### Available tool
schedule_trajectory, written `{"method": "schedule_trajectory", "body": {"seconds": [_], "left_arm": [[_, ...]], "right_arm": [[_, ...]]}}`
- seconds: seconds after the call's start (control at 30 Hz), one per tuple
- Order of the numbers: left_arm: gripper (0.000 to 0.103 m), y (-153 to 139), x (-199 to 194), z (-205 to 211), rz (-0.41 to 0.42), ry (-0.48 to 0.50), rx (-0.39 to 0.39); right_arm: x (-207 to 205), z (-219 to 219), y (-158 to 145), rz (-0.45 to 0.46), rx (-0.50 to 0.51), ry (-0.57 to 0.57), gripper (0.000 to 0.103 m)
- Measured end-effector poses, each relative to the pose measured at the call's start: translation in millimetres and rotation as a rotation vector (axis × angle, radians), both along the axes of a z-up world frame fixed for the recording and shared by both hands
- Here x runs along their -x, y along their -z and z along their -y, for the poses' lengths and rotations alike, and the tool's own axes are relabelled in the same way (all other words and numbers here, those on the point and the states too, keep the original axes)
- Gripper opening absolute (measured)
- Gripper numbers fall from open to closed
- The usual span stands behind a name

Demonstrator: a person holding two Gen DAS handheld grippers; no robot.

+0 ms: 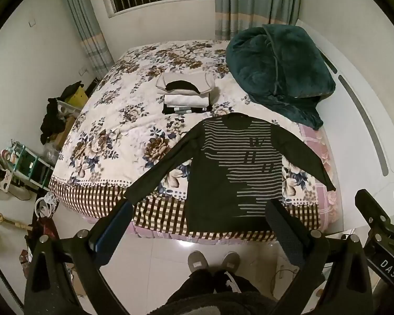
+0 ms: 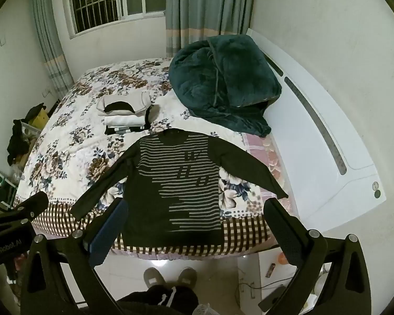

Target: Fold small clothes

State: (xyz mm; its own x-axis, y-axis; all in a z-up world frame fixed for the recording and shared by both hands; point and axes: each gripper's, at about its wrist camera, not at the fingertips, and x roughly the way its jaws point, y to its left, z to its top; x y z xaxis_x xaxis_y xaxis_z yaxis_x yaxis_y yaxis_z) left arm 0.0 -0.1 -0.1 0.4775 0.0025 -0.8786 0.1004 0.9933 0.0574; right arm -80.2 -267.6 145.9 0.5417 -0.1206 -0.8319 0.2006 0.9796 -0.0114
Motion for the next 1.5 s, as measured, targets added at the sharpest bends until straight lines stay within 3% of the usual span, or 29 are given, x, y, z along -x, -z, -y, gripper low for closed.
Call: {"method": "schedule_trajectory", "body": {"seconds": [1.5], "left_arm": [[0.103,-5,-2,-6,0.018,0.002,0.006]], "right_arm": [[-16,-8,-10,0.011,0.001,-0.013,0.103]]}}
